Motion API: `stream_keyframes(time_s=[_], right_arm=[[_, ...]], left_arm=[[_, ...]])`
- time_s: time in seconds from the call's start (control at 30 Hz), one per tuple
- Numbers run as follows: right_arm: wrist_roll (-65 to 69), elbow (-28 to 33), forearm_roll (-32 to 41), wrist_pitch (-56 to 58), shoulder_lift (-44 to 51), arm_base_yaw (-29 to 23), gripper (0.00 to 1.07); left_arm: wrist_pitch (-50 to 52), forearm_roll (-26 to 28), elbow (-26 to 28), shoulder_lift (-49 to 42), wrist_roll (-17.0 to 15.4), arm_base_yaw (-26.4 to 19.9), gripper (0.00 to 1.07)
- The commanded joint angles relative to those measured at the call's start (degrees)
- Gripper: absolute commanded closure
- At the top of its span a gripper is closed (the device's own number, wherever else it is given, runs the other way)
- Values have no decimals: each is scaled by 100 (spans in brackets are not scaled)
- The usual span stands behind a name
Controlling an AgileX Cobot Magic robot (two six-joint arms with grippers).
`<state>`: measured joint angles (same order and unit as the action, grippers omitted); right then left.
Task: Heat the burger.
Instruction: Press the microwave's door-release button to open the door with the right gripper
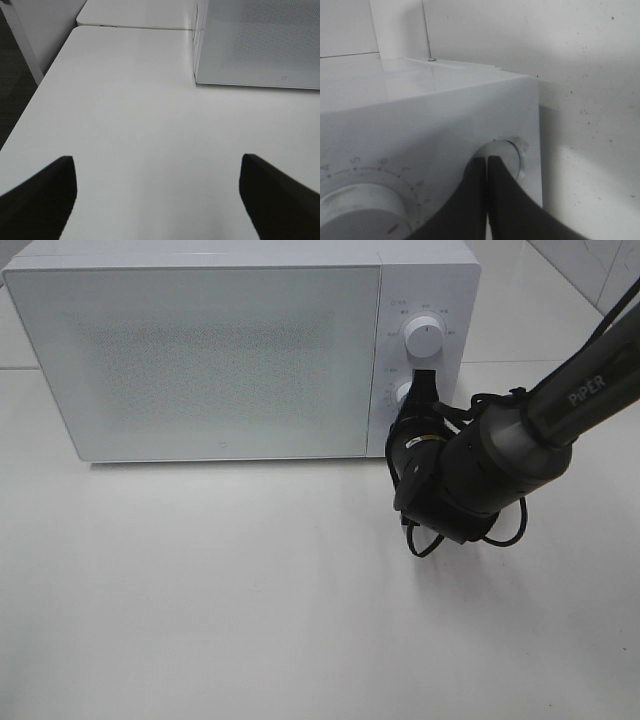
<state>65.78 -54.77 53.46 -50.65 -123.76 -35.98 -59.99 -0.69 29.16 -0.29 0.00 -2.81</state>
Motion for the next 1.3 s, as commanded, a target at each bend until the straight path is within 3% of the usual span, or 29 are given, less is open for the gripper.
stream_keyframes(time_s=[0.03, 0.53, 0.8, 1.17, 1.3], right_arm=[[-46, -189, -292, -613, 34, 69, 107], [0, -556, -493, -756, -235, 149, 107], [-178, -682, -498, -1644, -309, 206, 107], [-218, -705, -327, -1203, -281, 206, 107], [-223, -418, -327, -1060, -57, 195, 107]], left_arm=[[57, 23, -23, -115, 0, -29, 23], [57, 23, -23, -115, 0, -29, 23], [57, 23, -23, -115, 0, -29, 23], [57, 23, -23, -115, 0, -29, 23], [57, 23, -23, -115, 0, -29, 23]])
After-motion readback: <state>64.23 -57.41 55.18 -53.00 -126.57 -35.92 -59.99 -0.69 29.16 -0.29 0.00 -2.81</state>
